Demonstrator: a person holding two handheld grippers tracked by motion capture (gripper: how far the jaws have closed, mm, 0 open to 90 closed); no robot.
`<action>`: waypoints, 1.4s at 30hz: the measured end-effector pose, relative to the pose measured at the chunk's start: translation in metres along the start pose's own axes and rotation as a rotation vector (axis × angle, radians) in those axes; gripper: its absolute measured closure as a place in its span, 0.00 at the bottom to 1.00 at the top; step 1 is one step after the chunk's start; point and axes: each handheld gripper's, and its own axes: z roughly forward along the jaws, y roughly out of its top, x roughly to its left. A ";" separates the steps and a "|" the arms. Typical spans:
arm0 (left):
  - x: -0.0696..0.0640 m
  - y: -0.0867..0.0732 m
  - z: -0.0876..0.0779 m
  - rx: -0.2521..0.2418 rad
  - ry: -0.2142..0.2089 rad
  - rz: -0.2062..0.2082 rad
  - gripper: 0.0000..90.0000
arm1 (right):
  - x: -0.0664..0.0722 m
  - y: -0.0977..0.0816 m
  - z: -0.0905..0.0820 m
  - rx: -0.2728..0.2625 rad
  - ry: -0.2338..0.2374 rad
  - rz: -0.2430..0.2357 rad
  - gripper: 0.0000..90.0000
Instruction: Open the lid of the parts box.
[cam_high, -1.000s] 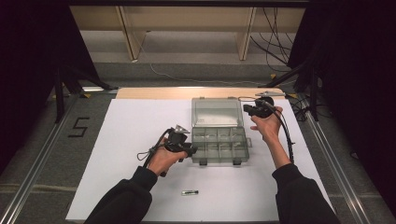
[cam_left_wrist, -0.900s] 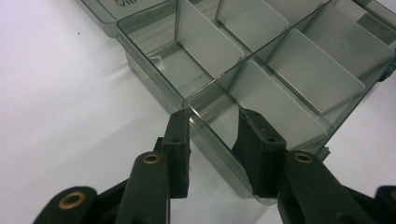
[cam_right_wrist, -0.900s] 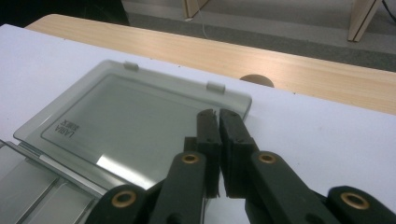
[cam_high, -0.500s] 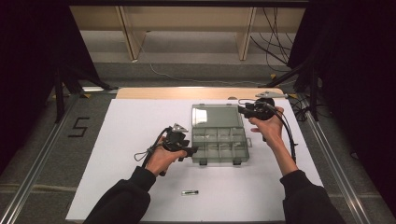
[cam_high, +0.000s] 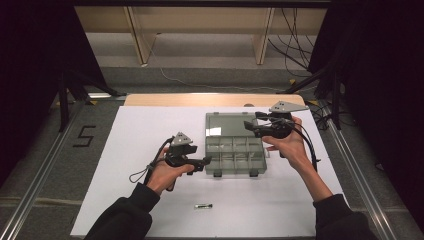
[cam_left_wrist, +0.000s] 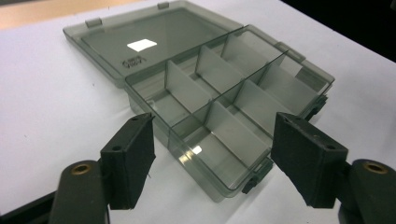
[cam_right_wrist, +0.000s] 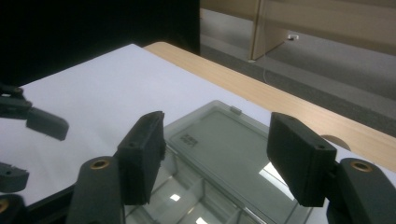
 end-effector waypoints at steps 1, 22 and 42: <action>-0.001 0.001 -0.003 0.001 0.000 0.018 0.32 | 0.003 0.001 -0.001 -0.011 0.006 -0.007 0.41; -0.009 -0.010 -0.036 -0.073 0.019 0.086 0.25 | 0.064 0.008 -0.015 0.073 0.121 -0.180 0.34; -0.014 -0.030 -0.080 -0.173 0.004 0.121 0.22 | 0.105 -0.006 -0.004 0.198 0.216 -0.311 0.31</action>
